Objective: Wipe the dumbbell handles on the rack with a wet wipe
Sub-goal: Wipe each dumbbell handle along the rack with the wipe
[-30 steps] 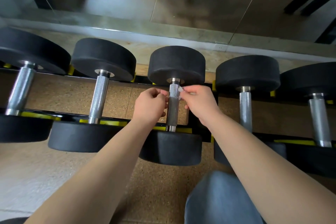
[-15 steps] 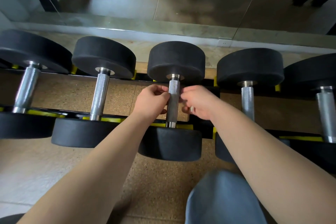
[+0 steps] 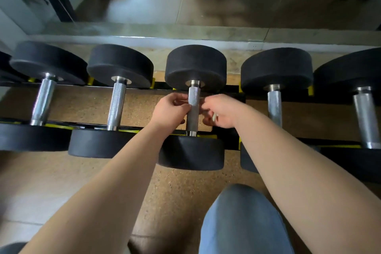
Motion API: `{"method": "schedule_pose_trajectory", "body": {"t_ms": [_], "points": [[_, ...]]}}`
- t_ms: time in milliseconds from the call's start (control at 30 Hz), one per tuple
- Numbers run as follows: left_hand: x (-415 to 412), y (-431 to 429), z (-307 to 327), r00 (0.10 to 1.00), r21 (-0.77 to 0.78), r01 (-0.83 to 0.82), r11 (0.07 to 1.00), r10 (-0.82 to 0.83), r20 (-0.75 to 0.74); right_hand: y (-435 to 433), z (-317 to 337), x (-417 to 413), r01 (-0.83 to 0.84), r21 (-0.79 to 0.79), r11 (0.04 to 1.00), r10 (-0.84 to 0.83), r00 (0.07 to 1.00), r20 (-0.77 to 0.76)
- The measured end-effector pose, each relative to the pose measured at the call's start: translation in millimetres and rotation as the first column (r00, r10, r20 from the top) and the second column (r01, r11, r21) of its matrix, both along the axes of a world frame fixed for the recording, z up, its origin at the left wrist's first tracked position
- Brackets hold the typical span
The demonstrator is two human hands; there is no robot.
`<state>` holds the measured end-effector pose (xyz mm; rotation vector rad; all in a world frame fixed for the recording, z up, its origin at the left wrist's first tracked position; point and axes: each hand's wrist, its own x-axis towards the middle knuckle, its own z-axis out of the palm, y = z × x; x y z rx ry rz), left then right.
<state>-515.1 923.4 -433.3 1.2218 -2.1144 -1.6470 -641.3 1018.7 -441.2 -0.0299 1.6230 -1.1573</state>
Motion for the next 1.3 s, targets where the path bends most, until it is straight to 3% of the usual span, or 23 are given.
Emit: {"method": "schedule_pose_trajectory", "body": {"t_ms": [67,133,167,233,300,333,433,500,567,633,700,767,833,933,1067,1233,1300], "points": [[1,-1,-1,1.0,0.019,-0.001,1.0,0.001,0.002,9,-2,4,-0.292,0.147,0.945,0.294,0.956,0.005],[2,-3,-3,1.0,0.052,-0.005,0.999,0.005,0.011,15,-4,4,-0.407,0.162,0.899,0.403,0.913,0.06],[2,-4,-4,1.0,0.066,-0.01,0.998,0.009,0.012,15,-6,2,-0.38,0.129,0.916,0.375,0.925,0.063],[2,-6,-4,1.0,0.088,-0.005,0.996,0.004,0.01,3,-9,-4,-0.131,0.01,0.991,0.131,0.991,0.01],[1,-8,-4,1.0,0.134,0.011,0.991,-0.012,0.003,-11,-10,-5,0.161,-0.126,0.979,-0.163,0.987,-0.002],[0,-9,-6,1.0,0.173,0.016,0.985,-0.015,-0.005,-15,-12,-5,0.198,-0.163,0.967,-0.204,0.979,-0.023],[-2,-14,-10,1.0,0.329,0.012,0.944,-0.008,-0.015,-6,-12,4,-0.031,-0.079,0.996,0.026,0.998,-0.065],[1,-22,-11,0.999,0.414,0.031,0.91,-0.037,0.007,6,-10,9,-0.268,0.042,0.963,0.269,0.963,-0.018],[3,-33,-12,0.996,0.438,0.059,0.897,-0.085,0.039,14,-9,12,-0.368,0.119,0.922,0.374,0.927,-0.025],[3,-41,-11,0.991,0.49,0.073,0.869,-0.118,0.061,15,-11,12,-0.264,0.106,0.959,0.272,0.96,-0.066],[1,-42,-6,0.984,0.576,0.116,0.809,-0.174,0.046,12,-9,12,-0.021,-0.015,1.0,0.019,0.995,-0.094],[-1,-42,1,0.967,0.596,0.191,0.78,-0.254,0.022,5,0,13,0.2,-0.139,0.97,-0.218,0.968,-0.125],[-2,-46,8,0.944,0.576,0.262,0.774,-0.329,0.013,0,12,17,0.273,-0.154,0.95,-0.301,0.933,-0.199],[-2,-61,17,0.901,0.584,0.351,0.732,-0.434,0.003,6,34,33,0.19,0.003,0.982,-0.179,0.933,-0.314],[-3,-71,13,0.886,0.565,0.371,0.737,-0.463,0.023,20,55,50,-0.09,0.357,0.93,0.226,0.905,-0.36],[-2,-66,7,0.869,0.543,0.39,0.744,-0.492,0.05,-6,64,69,0.169,0.093,0.981,-0.069,0.756,-0.65],[1,-68,7,0.874,0.546,0.379,0.747,-0.483,0.053,-14,58,75,0.168,0.225,0.96,0.074,0.623,-0.779]]}}
